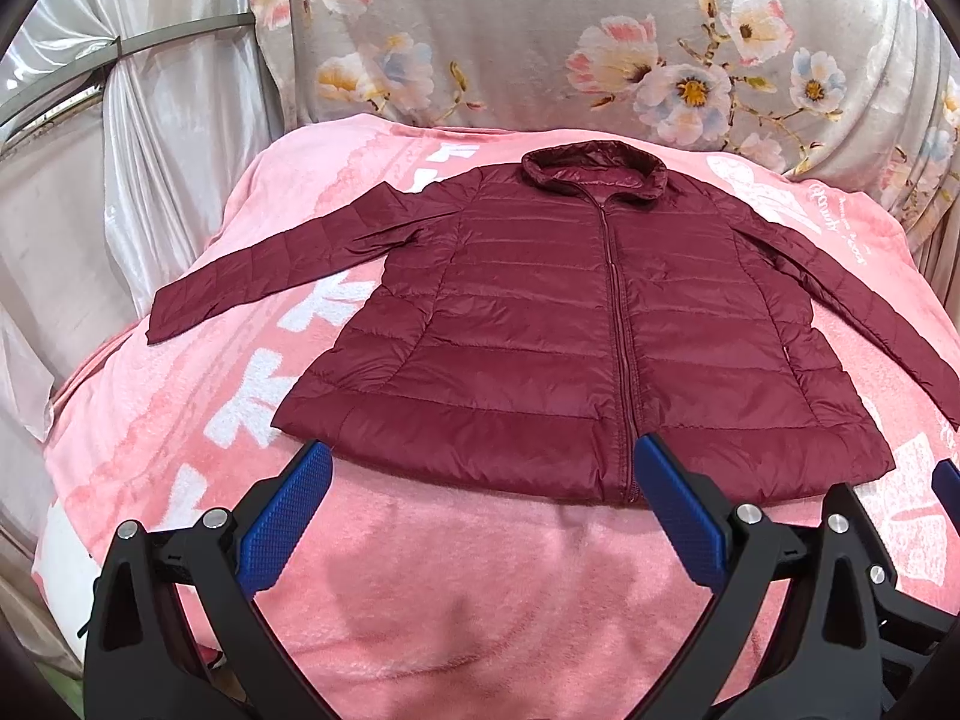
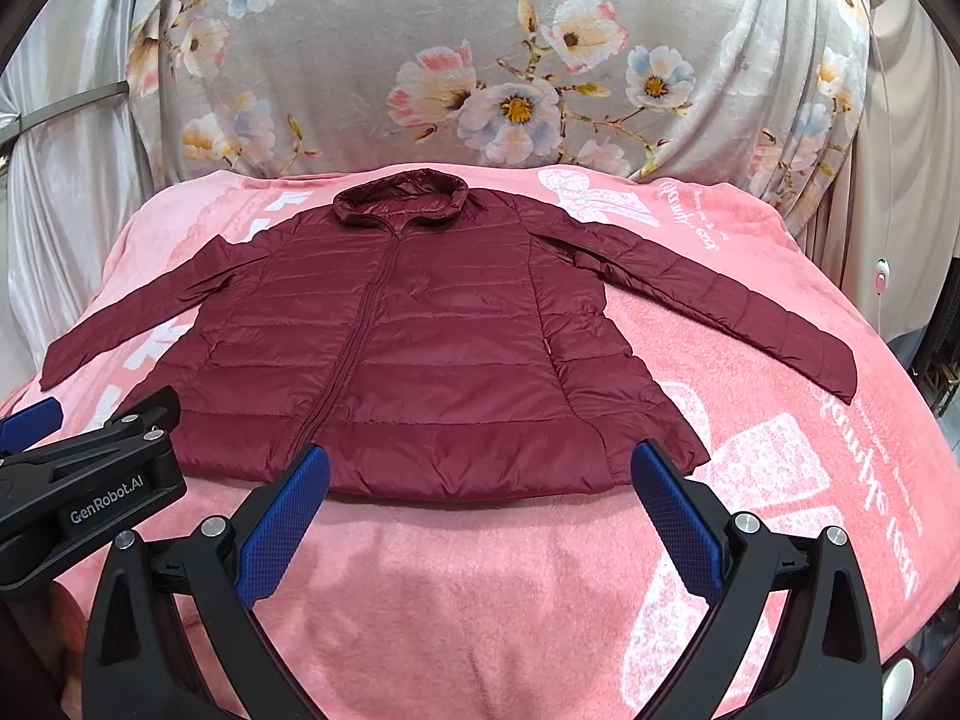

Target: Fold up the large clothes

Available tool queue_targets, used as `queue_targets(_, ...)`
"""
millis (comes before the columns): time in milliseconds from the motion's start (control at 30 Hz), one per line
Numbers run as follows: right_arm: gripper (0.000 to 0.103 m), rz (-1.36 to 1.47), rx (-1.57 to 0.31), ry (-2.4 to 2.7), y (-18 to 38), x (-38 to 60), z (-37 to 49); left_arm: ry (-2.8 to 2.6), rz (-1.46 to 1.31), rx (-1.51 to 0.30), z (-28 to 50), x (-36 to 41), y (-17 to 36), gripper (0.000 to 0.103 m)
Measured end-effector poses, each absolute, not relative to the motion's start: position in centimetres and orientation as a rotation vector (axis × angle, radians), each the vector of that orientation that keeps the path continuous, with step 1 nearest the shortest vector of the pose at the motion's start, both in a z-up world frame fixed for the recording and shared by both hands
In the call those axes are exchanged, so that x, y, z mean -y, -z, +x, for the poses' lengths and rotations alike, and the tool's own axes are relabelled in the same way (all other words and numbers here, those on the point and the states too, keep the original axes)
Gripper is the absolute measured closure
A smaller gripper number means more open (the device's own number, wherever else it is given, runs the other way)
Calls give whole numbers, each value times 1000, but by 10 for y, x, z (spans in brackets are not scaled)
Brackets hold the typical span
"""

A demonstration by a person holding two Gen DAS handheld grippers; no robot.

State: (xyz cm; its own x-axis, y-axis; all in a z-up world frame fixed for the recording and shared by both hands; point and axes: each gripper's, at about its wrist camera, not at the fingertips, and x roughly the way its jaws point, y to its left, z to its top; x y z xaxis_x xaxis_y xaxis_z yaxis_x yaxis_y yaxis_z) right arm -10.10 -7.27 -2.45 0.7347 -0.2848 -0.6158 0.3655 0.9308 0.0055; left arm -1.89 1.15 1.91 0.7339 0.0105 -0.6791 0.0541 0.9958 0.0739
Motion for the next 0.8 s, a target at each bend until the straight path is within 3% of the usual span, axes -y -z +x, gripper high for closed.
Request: queue_targets(800,5,114,-664,373,30,76,-98,18,99,-759,-15,-14,-9,5)
